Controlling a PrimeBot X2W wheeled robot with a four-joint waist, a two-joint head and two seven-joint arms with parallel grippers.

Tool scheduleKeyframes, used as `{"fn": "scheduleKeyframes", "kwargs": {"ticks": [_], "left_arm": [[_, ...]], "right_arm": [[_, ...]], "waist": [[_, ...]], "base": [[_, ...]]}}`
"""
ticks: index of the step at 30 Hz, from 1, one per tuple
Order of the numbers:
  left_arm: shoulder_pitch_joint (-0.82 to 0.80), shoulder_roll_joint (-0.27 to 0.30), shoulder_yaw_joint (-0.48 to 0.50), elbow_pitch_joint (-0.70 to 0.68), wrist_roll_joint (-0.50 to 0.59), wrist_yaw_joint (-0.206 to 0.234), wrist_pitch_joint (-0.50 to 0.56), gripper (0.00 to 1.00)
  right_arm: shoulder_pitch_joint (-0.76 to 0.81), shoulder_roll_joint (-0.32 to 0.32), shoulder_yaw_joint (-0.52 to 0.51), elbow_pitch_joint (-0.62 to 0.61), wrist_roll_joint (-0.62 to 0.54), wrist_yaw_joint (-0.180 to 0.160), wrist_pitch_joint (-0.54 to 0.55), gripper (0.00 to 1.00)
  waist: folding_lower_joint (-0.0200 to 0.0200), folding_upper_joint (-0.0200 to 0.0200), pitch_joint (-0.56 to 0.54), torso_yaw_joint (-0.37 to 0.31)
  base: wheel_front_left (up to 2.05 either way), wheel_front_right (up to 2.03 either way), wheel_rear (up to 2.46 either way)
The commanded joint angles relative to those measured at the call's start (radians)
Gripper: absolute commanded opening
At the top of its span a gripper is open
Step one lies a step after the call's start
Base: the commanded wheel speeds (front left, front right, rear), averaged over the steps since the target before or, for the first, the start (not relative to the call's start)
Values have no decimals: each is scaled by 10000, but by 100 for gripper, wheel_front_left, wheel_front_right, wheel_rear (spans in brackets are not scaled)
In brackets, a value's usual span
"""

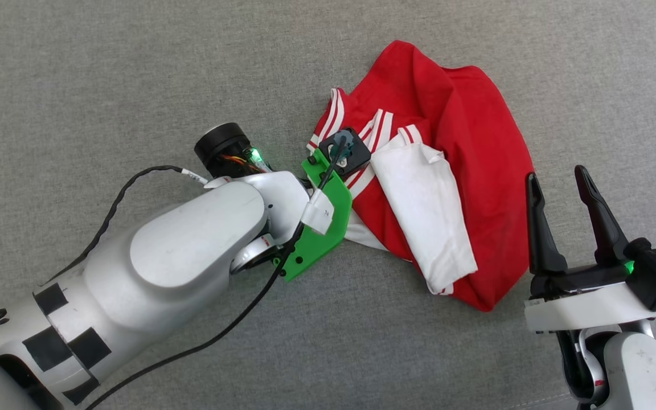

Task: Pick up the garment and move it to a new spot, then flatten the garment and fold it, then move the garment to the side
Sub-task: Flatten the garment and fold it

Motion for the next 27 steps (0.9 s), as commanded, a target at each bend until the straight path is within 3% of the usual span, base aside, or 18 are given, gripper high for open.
{"fn": "scheduleKeyframes", "kwargs": {"ticks": [1,6,11,13,20,27], "left_arm": [[1019,31,-497,312,131,-32,246,0],[775,-25,-498,395,67,-32,-1190,0],[510,125,-138,375,-399,-32,-3397,0],[726,693,565,288,-802,90,-4467,0],[1840,2154,1567,1,-1635,944,-5442,0],[3349,2919,1967,473,-2333,1683,-6178,0]], "right_arm": [[-186,-5,-28,-11,42,19,-92,100],[-140,-5,-99,35,-75,19,-92,100],[125,-5,-233,54,-197,19,-92,100],[307,-5,-297,38,-259,19,-92,100],[492,-5,-410,14,-283,19,-92,100],[567,-5,-459,24,-301,19,-92,100]], "waist": [[0,-1,15,71],[0,-1,-330,370],[0,-1,-984,809],[0,-1,-1351,1104],[0,-1,-1581,1374],[0,-1,-1509,1362]], "base": [[0,0,0],[0,0,0],[0,0,0],[0,0,0],[0,0,0],[0,0,0]]}}
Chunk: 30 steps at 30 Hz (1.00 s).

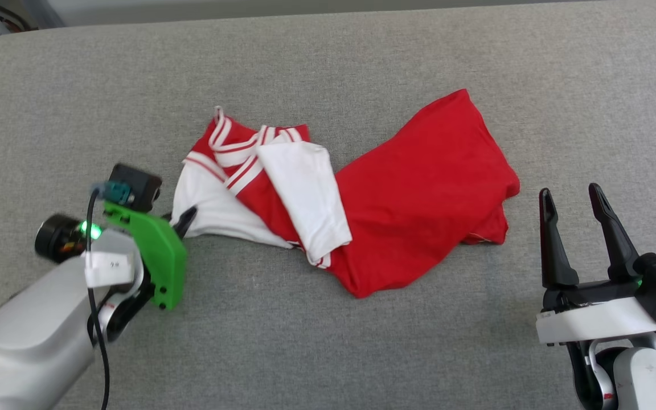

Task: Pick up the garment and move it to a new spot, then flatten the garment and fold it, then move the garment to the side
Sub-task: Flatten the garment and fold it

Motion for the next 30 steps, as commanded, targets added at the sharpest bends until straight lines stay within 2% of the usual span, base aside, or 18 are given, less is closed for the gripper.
{"fn": "scheduleKeyframes", "kwargs": {"ticks": [1,7,8,9,10,15,20,26,30], "left_arm": [[379,55,37,212,-208,126,-146,0],[1005,-350,-3,1265,-458,113,-634,0],[1033,-455,28,1397,-466,123,-788,10],[1054,-568,51,1542,-424,147,-1007,89],[1053,-651,70,1639,-346,203,-1224,100],[1151,-1067,377,1882,128,833,-2927,100],[1530,-1351,949,1266,811,1831,-3607,100],[2713,-1732,2952,-726,2814,2990,-3644,100],[3788,-2188,4217,-1679,3906,3272,-3646,100]], "right_arm": [[125,-8,-39,-18,-59,19,-92,100],[125,-8,-82,14,-126,19,-92,100],[134,-8,-100,27,-138,19,-92,100],[148,-8,-131,42,-171,19,-92,100],[159,-8,-157,43,-206,19,-92,100],[191,-8,-434,-168,-490,19,-92,100],[-92,-189,-648,-633,-854,19,-92,100],[-1050,-1167,-519,-1196,-768,19,-92,100],[-1799,-2015,-56,-1099,-476,19,-92,100]], "waist": [[-1,0,50,-29],[-1,0,109,-48],[-1,0,71,-34],[-1,0,13,-13],[-1,0,-40,6],[-1,0,-600,211],[-1,0,-1086,502],[-1,0,-1311,886],[-1,0,-1309,1064]], "base": [[0,0,0],[0,0,0],[0,0,0],[0,0,0],[0,0,0],[0,0,0],[0,0,0],[0,0,0],[0,0,0]]}}
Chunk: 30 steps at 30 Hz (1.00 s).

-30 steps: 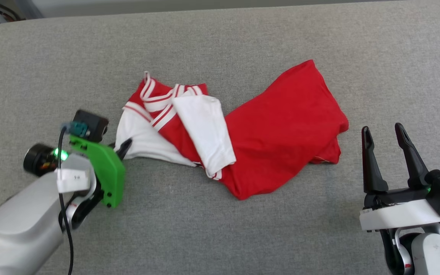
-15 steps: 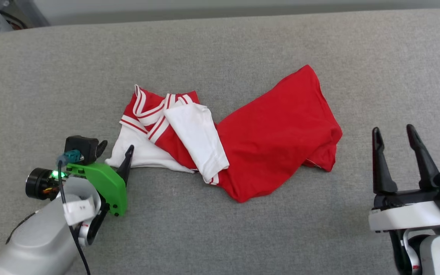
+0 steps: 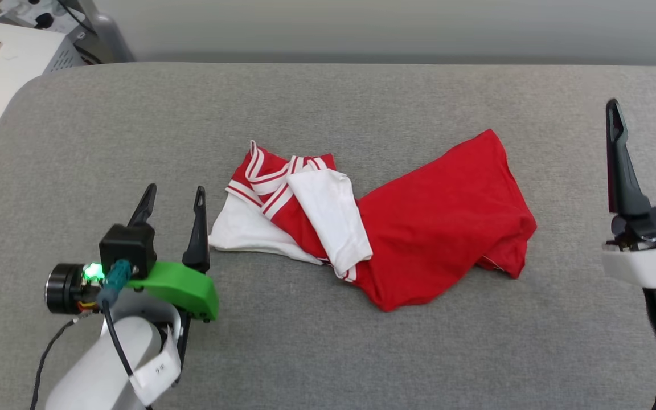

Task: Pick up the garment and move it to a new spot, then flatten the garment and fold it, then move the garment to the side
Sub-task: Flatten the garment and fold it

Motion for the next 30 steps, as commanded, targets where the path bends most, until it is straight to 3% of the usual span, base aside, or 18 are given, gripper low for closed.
{"fn": "scheduleKeyframes", "kwargs": {"ticks": [1,9,15,20,26,30], "left_arm": [[429,-203,360,-220,403,49,-55,100],[1886,-1332,2166,-1004,2094,-226,-56,100],[2331,-2040,2975,-1123,2900,-790,-56,100],[2294,-2580,3496,-1127,3411,-1263,-56,100],[2051,-3151,3946,-1157,3967,-1760,-56,100],[1843,-3545,4192,-1163,4268,-2055,-56,100]], "right_arm": [[-394,-292,214,88,156,19,-69,100],[-1957,-2451,2566,2081,1590,19,67,100],[-3455,-4127,5134,2811,3618,19,2403,100],[-4469,-5341,7375,2832,5493,19,4992,100],[-5345,-6085,9453,2951,6838,19,7529,100],[-5908,-6060,10374,3414,6938,19,7697,100]], "waist": [[0,0,-51,173],[0,0,79,451],[0,0,329,660],[0,0,700,909],[0,0,1289,1211],[0,0,1742,1397]], "base": [[0,0,0],[0,0,0],[0,0,0],[0,0,0],[0,0,0],[0,0,0]]}}
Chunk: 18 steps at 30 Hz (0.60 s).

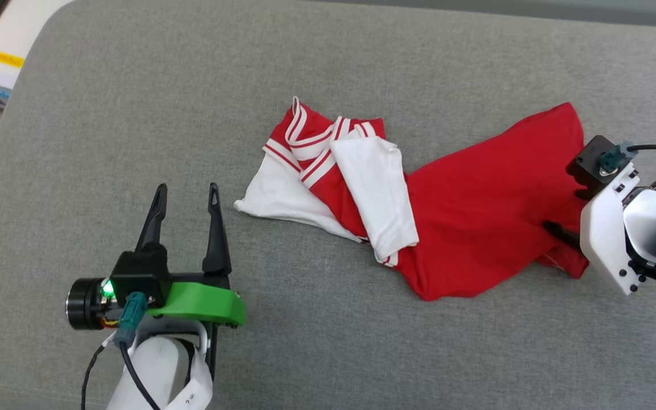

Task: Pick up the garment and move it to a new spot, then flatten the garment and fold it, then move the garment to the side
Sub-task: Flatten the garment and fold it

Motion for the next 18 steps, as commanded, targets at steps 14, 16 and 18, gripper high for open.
{"fn": "scheduleKeyframes", "kwargs": {"ticks": [14,16,18], "left_arm": [[-408,-814,615,289,807,-764,-57,100],[-323,-837,736,346,865,-823,-57,100],[-204,-855,864,376,922,-854,-57,100]], "right_arm": [[-513,943,2239,2484,964,-6,-1445,0],[-705,901,2140,2456,1057,-6,-2039,0],[-835,768,1939,2352,1165,-6,-2602,0]], "waist": [[0,0,669,234],[0,0,464,81],[0,0,229,-80]], "base": [[0,0,0],[0,0,0],[0,0,0]]}}
